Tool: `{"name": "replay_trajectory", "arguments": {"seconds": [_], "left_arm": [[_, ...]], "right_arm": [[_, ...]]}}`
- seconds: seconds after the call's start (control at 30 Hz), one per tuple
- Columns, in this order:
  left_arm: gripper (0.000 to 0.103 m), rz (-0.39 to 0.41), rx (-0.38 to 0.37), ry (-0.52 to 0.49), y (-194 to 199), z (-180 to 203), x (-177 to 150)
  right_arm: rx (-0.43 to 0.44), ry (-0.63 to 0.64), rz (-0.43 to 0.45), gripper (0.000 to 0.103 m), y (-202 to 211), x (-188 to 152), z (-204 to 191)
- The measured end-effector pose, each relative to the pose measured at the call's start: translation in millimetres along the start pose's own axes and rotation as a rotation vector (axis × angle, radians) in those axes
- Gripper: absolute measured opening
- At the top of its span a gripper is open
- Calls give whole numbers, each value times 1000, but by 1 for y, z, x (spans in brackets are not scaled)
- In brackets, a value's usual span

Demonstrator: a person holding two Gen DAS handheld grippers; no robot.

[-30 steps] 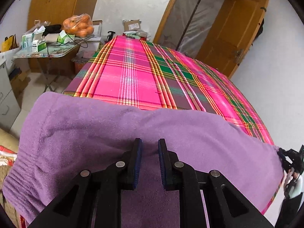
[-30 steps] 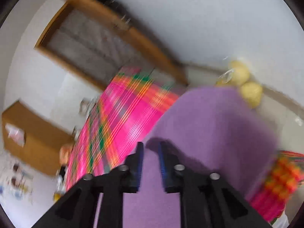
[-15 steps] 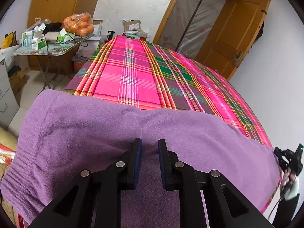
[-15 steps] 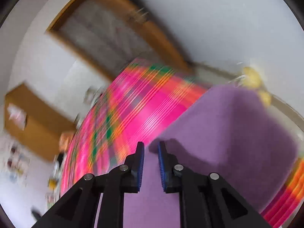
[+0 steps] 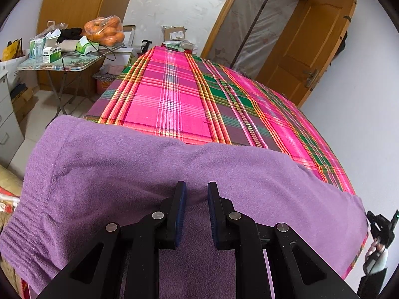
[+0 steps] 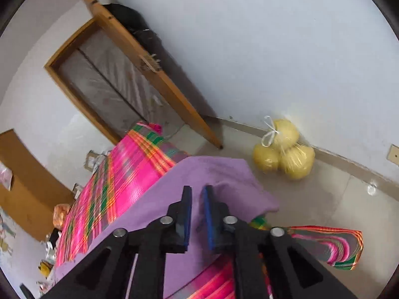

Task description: Fold clothes

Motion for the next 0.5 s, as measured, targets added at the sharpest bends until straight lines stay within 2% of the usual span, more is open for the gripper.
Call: {"name": "replay_trajectory", "arguments": {"seconds": [0.13,0.23,0.37,0.43,0.5], "left_arm": [[18,1,17,-8,4,2,-1],[18,1,40,-47,21,5,-14],[18,39,85,-85,51,-5,-36],[18,59,109,-93,64,-13,-46],[18,83,91,-84,77,-19,-52]], "right_arm": [[83,81,-41,14,3,-20,-33],[146,143,-73,14,5,-36,-58],[247,328,-84,16,23,-71,-117],[270,417,-136,16,22,-96,-147],[291,478,-182,16,20,-117,-168]]}}
Point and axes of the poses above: each gripper's, at about its wrist camera, not at the fingertips, and y roughly against the way its jaws point, z to its right, x to its top, the point moved 6 cm from there along -y, roughly the way its jaws point, and after that the axes turned 12 degrees about -x, right-handed, at the moved point
